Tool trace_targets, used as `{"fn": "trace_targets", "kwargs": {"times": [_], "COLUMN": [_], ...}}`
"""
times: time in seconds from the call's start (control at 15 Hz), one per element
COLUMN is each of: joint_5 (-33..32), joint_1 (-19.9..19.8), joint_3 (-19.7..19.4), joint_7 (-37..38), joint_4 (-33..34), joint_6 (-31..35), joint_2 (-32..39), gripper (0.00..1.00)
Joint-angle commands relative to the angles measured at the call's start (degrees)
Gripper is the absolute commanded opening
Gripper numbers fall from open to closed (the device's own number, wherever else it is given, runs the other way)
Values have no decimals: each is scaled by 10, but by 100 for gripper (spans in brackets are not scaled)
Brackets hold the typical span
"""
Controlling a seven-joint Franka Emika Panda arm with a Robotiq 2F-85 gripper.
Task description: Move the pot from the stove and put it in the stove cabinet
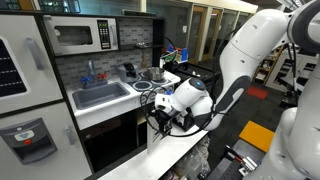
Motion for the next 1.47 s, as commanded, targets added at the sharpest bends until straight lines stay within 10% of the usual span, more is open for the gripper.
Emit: {"fn": "trace_targets", "kwargs": {"times": [0.0,0.67,1.4], "joint_5": [-55,-82,-71], "joint_1": [-48,-61,-27], "joint_3": [31,101,166], "joint_7": [8,-38,-39], "joint_4": [32,106,219], "joint_6": [2,-67,-352], "joint_2": [20,19,29], "gripper": [100,100,100]}}
